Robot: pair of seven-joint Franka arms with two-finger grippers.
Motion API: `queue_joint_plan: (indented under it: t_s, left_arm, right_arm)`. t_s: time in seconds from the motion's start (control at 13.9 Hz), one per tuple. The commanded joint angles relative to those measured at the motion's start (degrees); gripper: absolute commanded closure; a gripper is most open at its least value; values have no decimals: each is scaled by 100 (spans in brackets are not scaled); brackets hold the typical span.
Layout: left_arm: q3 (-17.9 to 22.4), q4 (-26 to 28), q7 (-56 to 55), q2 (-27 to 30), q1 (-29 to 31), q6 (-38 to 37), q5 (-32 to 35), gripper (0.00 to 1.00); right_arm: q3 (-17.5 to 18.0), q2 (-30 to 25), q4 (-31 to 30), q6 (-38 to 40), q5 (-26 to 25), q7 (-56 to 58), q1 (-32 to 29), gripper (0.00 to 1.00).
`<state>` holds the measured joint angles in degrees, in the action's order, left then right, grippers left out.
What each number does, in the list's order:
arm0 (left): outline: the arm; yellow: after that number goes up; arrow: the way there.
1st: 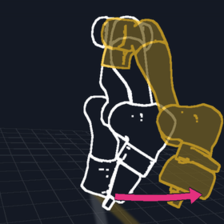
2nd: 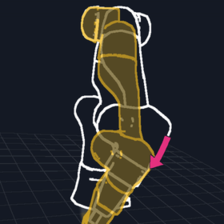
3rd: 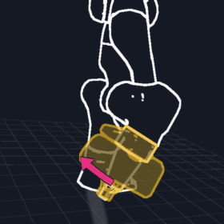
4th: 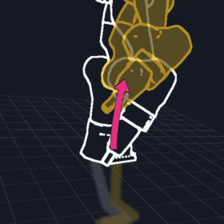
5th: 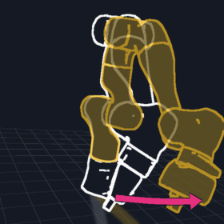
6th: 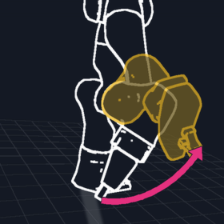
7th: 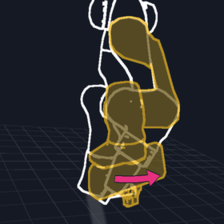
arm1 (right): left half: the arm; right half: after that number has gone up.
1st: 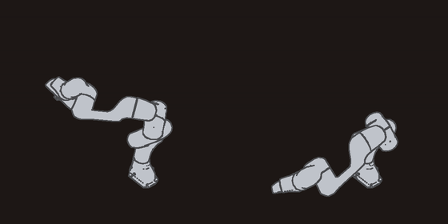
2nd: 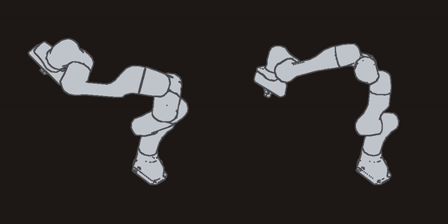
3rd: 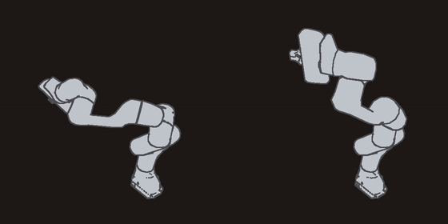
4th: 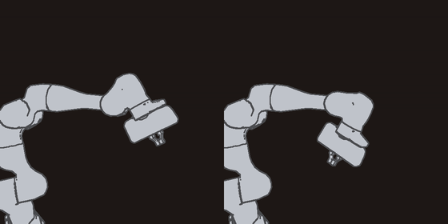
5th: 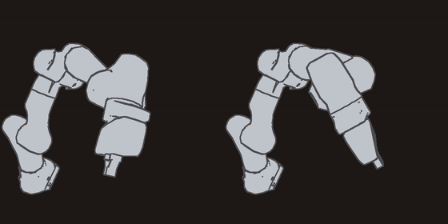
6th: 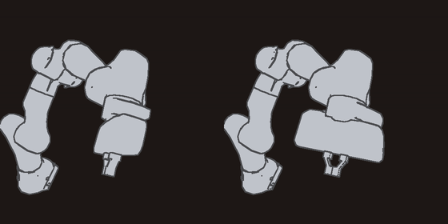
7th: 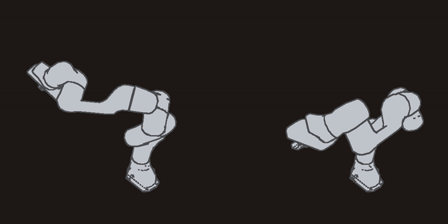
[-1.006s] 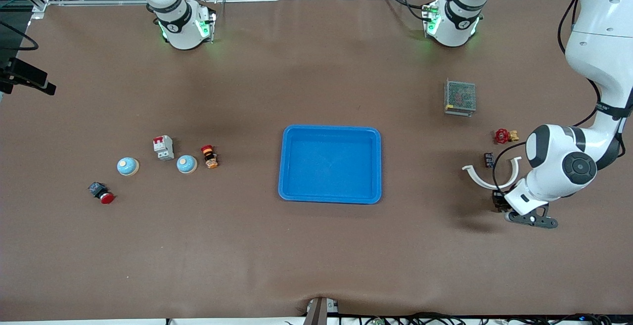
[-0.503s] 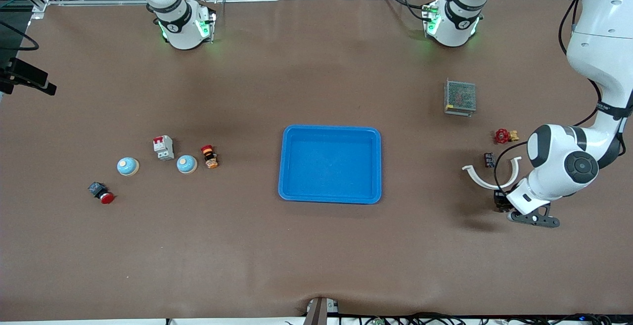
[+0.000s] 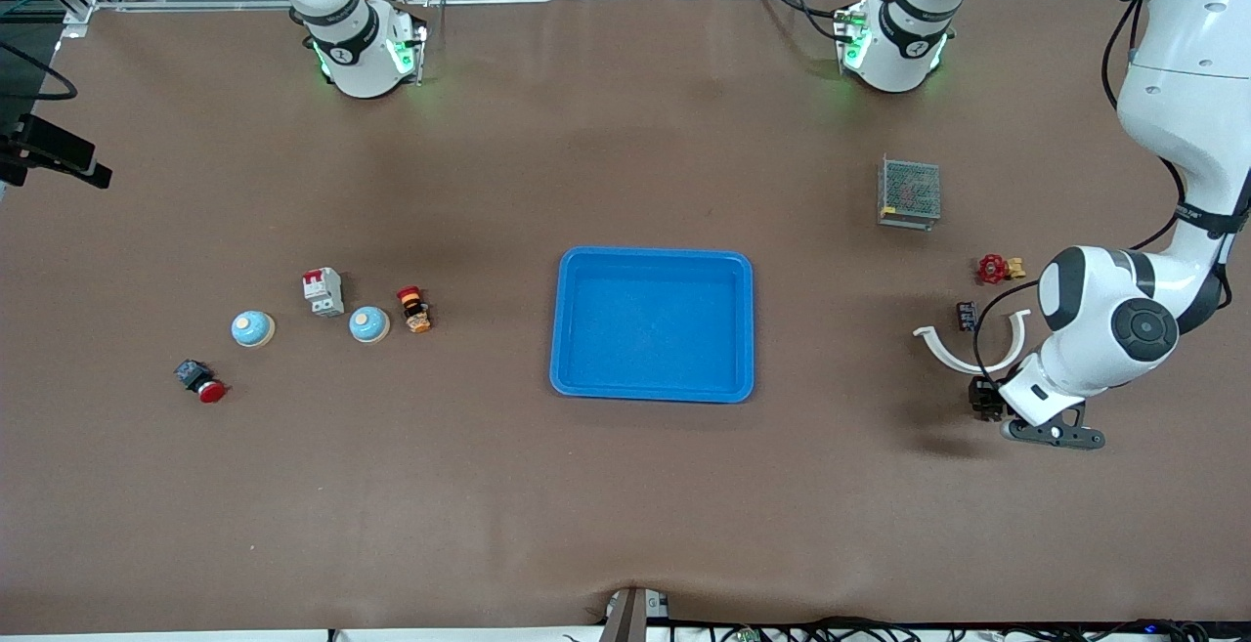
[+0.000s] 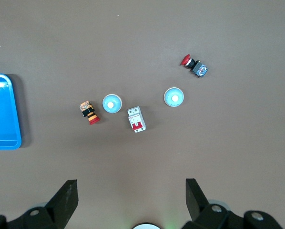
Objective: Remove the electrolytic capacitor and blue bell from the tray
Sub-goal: 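Lower the capacitor beside the first capacitor near the clamp and open the left gripper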
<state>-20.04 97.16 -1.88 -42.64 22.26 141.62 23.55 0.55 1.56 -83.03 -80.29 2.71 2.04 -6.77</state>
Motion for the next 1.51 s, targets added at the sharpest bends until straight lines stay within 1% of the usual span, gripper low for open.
queue_joint_plan:
  t_s: [0.0,0.22,0.36,0.57,0.79,0.93,1.08,1.22,1.29,1.44]
  left_arm:
    - [-9,14,-154,18,6,76,106,0]
    - [-9,-56,-128,80,32,15,106,0]
    - [-18,-161,-128,168,50,-238,36,0]
    - [-44,-941,-145,133,-125,-1423,-104,0]
    - [26,-1312,-268,185,-538,-2031,-753,0]
    - [175,-1419,-601,404,-827,-2330,-1062,0]
    - [517,-1480,-629,676,-1214,-2699,-1246,0]
    - [755,-1481,-612,1089,-1347,-2841,-1772,0]
    - [764,-1472,-603,1247,-1356,-2963,-1862,0]
    - [799,-1472,-585,1634,-1444,-3463,-1907,0]
  right_arm:
    - [51,37,85,39,63,68,-78,0]
    - [51,28,85,39,46,68,-78,0]
    - [51,28,94,39,37,68,-78,0]
    - [51,28,94,39,63,60,-78,0]
    - [51,28,94,39,54,60,-78,0]
    - [51,28,94,39,54,60,-78,0]
    - [51,28,94,39,46,68,-78,0]
    - [51,28,94,31,54,60,-78,0]
    - [51,28,94,31,72,60,-87,0]
    - [51,28,94,31,72,68,-87,0]
